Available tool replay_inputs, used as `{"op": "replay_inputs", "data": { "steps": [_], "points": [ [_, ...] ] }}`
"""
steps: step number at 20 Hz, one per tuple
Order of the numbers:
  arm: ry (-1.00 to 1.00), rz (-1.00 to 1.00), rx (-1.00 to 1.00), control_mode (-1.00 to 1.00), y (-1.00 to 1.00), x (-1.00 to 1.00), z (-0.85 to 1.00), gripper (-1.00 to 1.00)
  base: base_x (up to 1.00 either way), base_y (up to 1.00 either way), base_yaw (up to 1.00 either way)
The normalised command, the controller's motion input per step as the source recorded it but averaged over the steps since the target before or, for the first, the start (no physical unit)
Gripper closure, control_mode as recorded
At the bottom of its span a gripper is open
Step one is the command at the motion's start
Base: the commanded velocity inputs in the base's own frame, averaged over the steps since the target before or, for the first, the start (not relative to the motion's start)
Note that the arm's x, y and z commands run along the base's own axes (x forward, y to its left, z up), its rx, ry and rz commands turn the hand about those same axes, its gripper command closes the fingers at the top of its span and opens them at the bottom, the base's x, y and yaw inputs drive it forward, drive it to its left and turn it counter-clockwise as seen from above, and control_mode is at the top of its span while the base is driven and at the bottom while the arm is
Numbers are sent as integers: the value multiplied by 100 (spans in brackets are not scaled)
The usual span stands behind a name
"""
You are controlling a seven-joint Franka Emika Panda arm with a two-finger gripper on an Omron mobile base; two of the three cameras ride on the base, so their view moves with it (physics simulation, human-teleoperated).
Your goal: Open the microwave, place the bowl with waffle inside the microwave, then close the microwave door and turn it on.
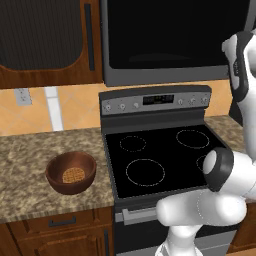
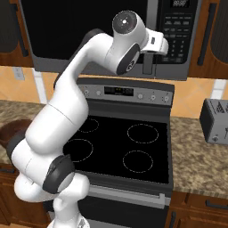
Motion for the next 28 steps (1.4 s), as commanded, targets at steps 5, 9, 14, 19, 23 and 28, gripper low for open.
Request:
{"op": "replay_inputs", "data": {
  "steps": [5,9,14,19,23,28],
  "points": [
    [0,0,12,-100,-18,2,0,-100,0,0,0],
    [0,0,3,-100,0,18,0,-100,0,0,0],
    [-1,0,4,-100,0,36,-13,-100,0,0,0],
    [0,0,3,-100,0,41,-20,-100,0,0,0],
    [0,5,3,-100,2,15,-17,100,0,0,0],
    [0,2,2,-100,2,2,-10,100,0,0,0]
  ]
}}
